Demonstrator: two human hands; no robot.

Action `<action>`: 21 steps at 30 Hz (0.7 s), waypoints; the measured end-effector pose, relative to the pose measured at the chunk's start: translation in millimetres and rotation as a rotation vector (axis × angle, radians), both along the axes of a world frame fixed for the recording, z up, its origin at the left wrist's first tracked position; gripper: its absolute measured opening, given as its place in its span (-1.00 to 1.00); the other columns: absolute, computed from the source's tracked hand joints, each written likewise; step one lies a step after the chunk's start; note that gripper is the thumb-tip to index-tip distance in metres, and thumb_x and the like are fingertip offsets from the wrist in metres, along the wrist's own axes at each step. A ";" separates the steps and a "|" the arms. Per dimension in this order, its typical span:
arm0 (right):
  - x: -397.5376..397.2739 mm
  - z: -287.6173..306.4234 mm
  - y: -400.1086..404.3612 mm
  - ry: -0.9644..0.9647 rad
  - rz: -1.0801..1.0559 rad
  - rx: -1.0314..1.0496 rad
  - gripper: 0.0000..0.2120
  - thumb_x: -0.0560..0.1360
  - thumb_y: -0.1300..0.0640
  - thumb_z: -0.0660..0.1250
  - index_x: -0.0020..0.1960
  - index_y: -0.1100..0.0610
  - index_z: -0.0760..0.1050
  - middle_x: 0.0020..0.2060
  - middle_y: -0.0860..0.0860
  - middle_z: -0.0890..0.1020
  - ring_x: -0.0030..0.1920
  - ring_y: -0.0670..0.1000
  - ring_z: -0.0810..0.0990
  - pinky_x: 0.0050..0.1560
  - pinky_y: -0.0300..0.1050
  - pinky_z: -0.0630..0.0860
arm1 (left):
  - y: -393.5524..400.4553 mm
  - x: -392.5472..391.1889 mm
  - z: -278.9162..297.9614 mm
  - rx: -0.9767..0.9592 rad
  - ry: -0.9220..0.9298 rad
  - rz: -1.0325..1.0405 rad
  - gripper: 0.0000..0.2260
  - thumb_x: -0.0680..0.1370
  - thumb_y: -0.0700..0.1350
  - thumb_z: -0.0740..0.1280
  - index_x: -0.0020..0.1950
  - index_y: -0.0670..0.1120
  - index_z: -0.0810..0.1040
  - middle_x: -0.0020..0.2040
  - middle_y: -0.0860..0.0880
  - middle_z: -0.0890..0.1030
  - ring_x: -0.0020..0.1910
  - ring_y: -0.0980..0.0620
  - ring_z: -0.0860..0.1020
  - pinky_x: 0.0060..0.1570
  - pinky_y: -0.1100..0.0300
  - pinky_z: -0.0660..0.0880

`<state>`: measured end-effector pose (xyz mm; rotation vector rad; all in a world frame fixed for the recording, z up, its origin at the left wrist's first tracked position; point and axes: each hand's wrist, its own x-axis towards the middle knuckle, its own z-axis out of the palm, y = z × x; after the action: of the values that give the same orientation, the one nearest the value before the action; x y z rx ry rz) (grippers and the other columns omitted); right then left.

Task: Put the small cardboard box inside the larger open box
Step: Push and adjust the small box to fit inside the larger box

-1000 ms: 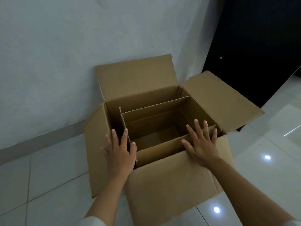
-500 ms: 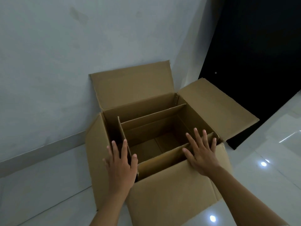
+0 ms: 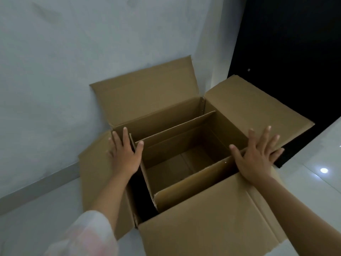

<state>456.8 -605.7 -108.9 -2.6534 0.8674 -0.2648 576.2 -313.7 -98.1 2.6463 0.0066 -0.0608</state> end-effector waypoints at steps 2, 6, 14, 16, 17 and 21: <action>4.2 -1.8 -4.3 -0.007 -0.048 0.010 -0.30 0.48 -0.21 0.13 0.46 0.02 -0.13 0.45 0.10 -0.35 0.39 0.21 -0.41 0.32 0.27 -0.38 | -5.5 24.2 -1.2 -0.008 -0.004 0.023 -0.38 0.54 0.18 0.04 0.47 0.03 -0.20 0.53 -0.15 -0.20 0.49 -0.14 -0.21 0.45 -0.16 -0.12; 13.6 -1.6 -10.5 -0.027 -0.090 0.011 -0.31 0.47 -0.22 0.13 0.45 -0.01 -0.11 0.46 0.09 -0.33 0.40 0.26 -0.37 0.33 0.29 -0.34 | -9.6 61.4 -1.6 -0.029 -0.034 0.067 -0.36 0.53 0.16 0.08 0.47 0.01 -0.20 0.53 -0.15 -0.18 0.50 -0.15 -0.19 0.46 -0.14 -0.11; 18.2 -1.5 -11.3 -0.119 -0.116 0.016 -0.29 0.46 -0.18 0.22 0.45 0.01 -0.04 0.47 0.09 -0.30 0.43 0.21 -0.32 0.37 0.30 -0.24 | -0.3 92.0 5.5 -0.331 -0.169 0.159 -0.22 0.48 0.08 0.28 0.48 -0.02 -0.19 0.52 -0.14 -0.22 0.50 -0.15 -0.01 0.44 0.00 0.01; 16.3 -0.3 -9.0 -0.183 -0.116 0.008 -0.31 0.45 -0.14 0.25 0.44 0.04 0.02 0.48 0.11 -0.26 0.45 0.19 -0.28 0.37 0.30 -0.21 | -1.0 87.1 6.3 -0.430 -0.252 0.144 -0.23 0.49 0.00 0.29 0.48 -0.07 -0.19 0.54 -0.09 -0.13 0.50 -0.01 -0.03 0.38 0.18 -0.01; 14.9 0.4 -7.5 -0.214 -0.106 0.007 -0.32 0.45 -0.13 0.26 0.43 0.06 0.05 0.48 0.12 -0.25 0.45 0.18 -0.26 0.37 0.30 -0.20 | -0.4 84.0 6.6 -0.455 -0.284 0.127 -0.24 0.50 -0.03 0.28 0.48 -0.08 -0.19 0.54 -0.07 -0.08 0.49 0.07 -0.03 0.32 0.26 0.00; 4.3 -1.7 -4.4 -0.281 -0.038 -0.003 -0.36 0.44 -0.08 0.30 0.41 0.10 0.14 0.49 0.13 -0.18 0.46 0.14 -0.21 0.39 0.28 -0.18 | 11.2 77.1 2.7 -0.456 -0.295 0.071 -0.25 0.52 -0.06 0.27 0.48 -0.06 -0.22 0.54 -0.07 -0.04 0.49 0.01 0.02 0.32 0.26 -0.02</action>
<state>461.1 -610.1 -110.7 -2.5215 0.8244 -0.6309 653.3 -302.5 -95.4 2.1741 -0.0109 0.3153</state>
